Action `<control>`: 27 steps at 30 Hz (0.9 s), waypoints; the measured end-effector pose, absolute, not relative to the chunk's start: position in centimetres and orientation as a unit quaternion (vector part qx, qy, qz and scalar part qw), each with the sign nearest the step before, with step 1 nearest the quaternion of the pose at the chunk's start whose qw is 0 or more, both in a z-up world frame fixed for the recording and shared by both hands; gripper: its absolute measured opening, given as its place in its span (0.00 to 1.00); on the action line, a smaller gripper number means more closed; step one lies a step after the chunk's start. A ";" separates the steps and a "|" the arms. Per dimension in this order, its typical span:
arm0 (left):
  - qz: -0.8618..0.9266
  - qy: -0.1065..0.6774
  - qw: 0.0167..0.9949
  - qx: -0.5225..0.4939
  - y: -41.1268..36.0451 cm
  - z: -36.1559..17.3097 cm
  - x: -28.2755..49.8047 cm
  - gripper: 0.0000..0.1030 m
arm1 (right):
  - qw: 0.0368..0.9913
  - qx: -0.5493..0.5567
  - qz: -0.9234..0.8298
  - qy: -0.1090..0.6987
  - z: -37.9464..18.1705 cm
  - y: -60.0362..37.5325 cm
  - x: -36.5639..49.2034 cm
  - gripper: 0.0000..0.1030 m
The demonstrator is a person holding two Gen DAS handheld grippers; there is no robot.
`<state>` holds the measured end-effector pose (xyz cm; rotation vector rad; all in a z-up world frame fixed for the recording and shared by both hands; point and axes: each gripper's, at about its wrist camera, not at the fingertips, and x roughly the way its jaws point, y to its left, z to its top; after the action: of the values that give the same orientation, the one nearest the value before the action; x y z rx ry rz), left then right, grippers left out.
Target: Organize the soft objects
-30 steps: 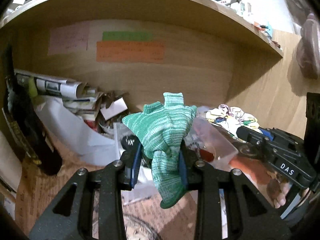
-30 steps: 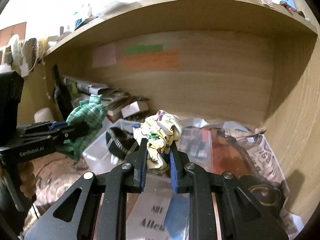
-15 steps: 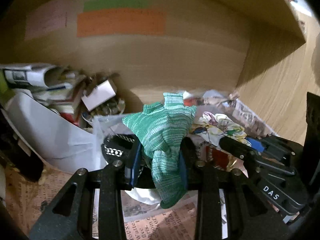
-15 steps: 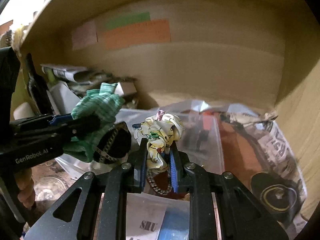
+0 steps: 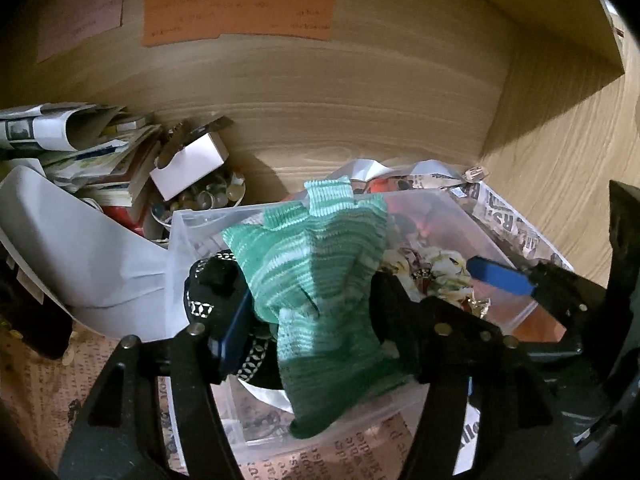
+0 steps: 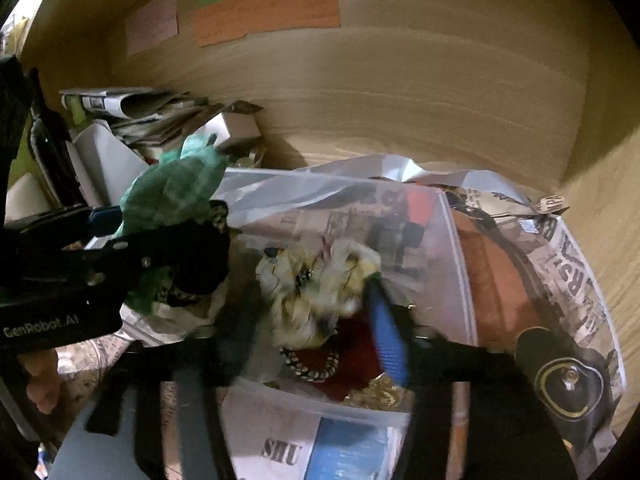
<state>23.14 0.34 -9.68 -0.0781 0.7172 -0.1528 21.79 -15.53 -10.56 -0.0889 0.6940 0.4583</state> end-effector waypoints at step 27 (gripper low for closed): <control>-0.040 0.123 0.991 -0.017 0.7 1.6 9.3 0.88 | 0.965 -0.007 0.232 0.126 0.9 -18.5 11.8 0.81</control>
<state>9.29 0.73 1.57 -0.0340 0.2461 -0.0810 11.82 -18.50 0.94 -0.0146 0.2559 0.4688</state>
